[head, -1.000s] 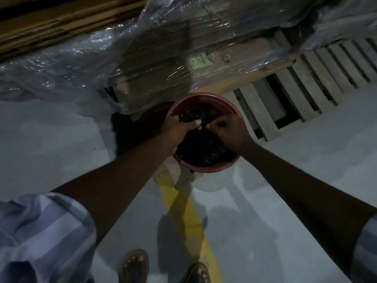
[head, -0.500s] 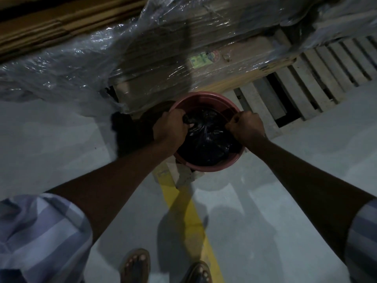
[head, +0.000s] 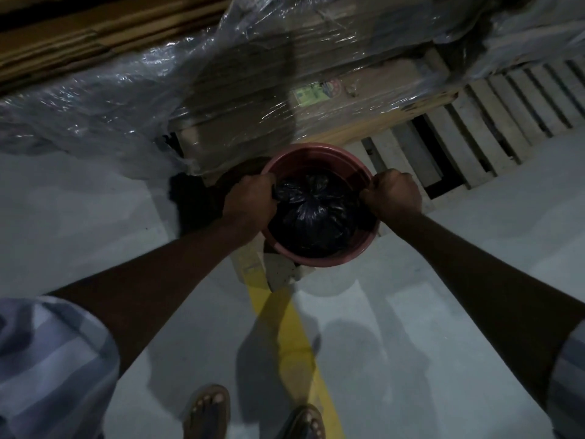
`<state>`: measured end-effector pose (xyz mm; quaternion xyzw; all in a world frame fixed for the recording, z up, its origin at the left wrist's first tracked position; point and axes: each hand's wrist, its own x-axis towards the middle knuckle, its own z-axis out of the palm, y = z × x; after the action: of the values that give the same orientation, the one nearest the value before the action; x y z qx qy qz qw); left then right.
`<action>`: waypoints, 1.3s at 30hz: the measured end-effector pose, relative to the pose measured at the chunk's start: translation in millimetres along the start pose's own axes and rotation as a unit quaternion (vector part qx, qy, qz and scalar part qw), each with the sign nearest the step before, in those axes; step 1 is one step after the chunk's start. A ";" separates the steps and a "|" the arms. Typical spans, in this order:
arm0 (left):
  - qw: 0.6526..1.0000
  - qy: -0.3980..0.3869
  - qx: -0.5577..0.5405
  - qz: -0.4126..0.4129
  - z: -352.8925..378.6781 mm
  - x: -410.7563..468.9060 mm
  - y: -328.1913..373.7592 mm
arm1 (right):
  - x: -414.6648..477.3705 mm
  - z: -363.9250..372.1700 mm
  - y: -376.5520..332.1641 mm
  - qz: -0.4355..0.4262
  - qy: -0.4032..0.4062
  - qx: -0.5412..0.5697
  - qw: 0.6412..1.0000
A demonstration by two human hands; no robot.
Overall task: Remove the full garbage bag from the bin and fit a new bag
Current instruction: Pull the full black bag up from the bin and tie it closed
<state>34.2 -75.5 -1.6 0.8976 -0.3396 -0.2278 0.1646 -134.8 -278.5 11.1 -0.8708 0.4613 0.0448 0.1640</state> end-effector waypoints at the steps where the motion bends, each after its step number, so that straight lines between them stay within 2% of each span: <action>1: 0.998 -0.020 -0.059 -0.024 -0.8 4.4 -0.8 | -1.4 -1.1 -0.9 -0.028 -0.010 0.001 1.000; 3: 0.965 -0.084 -0.235 -0.077 -3.8 13.8 1.9 | -4.5 -5.8 -4.3 -0.110 -0.032 -0.021 0.993; 6: 0.869 -0.169 -0.451 -0.110 -8.6 26.8 14.3 | -16.2 -13.7 -19.7 -0.273 -0.090 -0.075 0.955; 8: 0.808 -0.198 -0.543 -0.113 -7.4 33.6 24.2 | -25.9 -15.3 -37.8 -0.353 -0.130 -0.084 0.923; 9: 0.800 -0.192 -0.558 -0.109 -3.9 36.2 29.4 | -28.7 -15.7 -46.4 -0.379 -0.137 -0.077 0.912; 11: 0.825 -0.148 -0.535 -0.106 6.5 38.2 39.0 | -27.4 -19.3 -59.7 -0.403 -0.112 -0.040 0.908; 13: 0.847 -0.103 -0.509 -0.114 16.9 37.2 44.4 | -20.3 -23.3 -66.6 -0.384 -0.055 0.011 0.922; 17: 0.854 -0.032 -0.503 -0.133 21.6 36.8 38.1 | -11.3 -13.5 -73.4 -0.241 -0.030 0.190 0.951; 20: 0.882 -0.032 -0.457 -0.105 21.2 30.4 33.9 | 1.8 -5.3 -69.5 -0.141 -0.013 0.273 0.952; 24: 0.918 -0.047 -0.394 -0.024 19.8 24.6 32.1 | 11.7 7.1 -66.1 -0.086 -0.064 0.355 0.929; 27: 0.940 -0.054 -0.331 0.061 20.5 18.8 37.3 | 14.7 13.6 -66.9 -0.101 -0.094 0.325 0.936; 30: 0.960 0.007 -0.259 0.105 21.2 13.0 40.0 | 19.1 16.5 -64.7 -0.089 -0.119 0.316 0.937; 33: 0.968 0.057 -0.224 0.099 19.5 10.7 37.4 | 21.4 17.9 -64.6 -0.084 -0.136 0.286 0.945; 37: 0.966 0.057 -0.248 0.054 22.0 11.7 35.4 | 21.4 19.8 -65.7 -0.100 -0.167 0.210 0.958; 39: 0.963 0.054 -0.261 0.028 22.7 12.3 33.9 | 22.7 17.4 -63.5 -0.125 -0.198 0.204 0.950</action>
<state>12.5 -111.4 -9.1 0.8245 -0.2839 -0.2551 0.4178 -68.6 -257.7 5.0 -0.8427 0.3067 0.1006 0.4309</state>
